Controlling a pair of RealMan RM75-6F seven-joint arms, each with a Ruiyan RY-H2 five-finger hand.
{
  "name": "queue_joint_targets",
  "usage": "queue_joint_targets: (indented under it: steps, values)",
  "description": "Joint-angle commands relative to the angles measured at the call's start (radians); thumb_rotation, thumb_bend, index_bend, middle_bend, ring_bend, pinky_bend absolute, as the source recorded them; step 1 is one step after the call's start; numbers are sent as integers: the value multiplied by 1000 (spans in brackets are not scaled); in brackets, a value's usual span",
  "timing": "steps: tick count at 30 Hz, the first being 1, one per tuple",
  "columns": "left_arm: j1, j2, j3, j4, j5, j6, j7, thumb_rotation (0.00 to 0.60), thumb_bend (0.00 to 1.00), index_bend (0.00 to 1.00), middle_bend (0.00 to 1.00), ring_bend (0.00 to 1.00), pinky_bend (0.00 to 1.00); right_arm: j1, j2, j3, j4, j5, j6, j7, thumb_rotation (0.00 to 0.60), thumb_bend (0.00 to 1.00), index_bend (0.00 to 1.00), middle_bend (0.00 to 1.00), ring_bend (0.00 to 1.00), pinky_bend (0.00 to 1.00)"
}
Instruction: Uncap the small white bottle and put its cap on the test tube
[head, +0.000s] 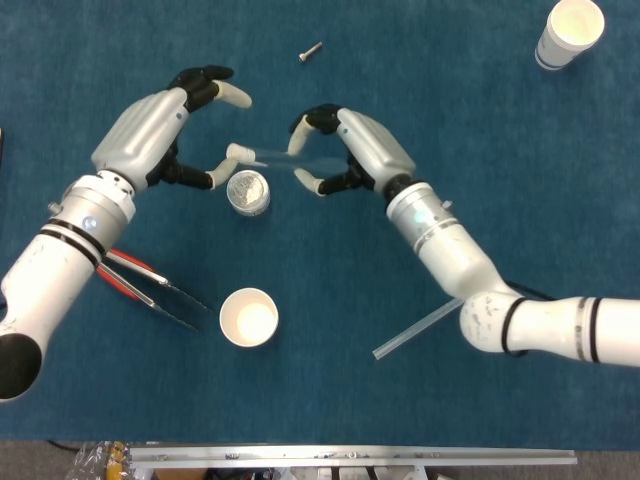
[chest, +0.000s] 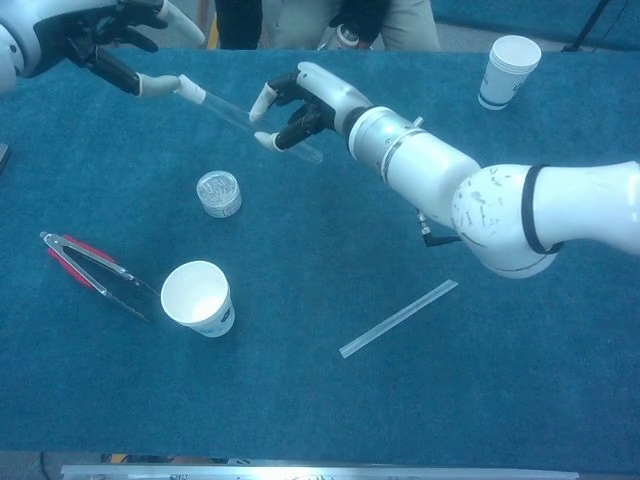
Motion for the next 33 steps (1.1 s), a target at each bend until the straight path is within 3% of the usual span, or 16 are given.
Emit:
queue_joint_targets:
  steps: [1, 7, 14, 27, 33]
  values:
    - [12, 20, 22, 6, 55, 18, 41, 600, 336, 242, 78, 0, 78, 0, 39, -29, -30, 15, -8, -38, 600, 303, 628, 328, 151, 235]
    - [44, 28, 53, 28, 139, 77, 95, 600, 336, 242, 78, 0, 78, -8, 116, -83, -85, 25, -13, -93, 600, 303, 628, 327, 151, 235]
    - [80, 29, 61, 44, 190, 107, 71, 600, 336, 243, 78, 0, 78, -24, 163, -159, -104, 19, -9, -137, 600, 303, 628, 328, 151, 235]
    - [112, 9, 65, 100, 250, 133, 59, 600, 336, 243, 78, 0, 78, -59, 127, -234, -41, -58, -16, -122, 600, 303, 628, 325, 151, 235]
    - [125, 1, 64, 119, 266, 139, 47, 600, 335, 243, 78, 0, 78, -65, 88, -270, 14, -148, -2, -146, 600, 304, 628, 303, 151, 235]
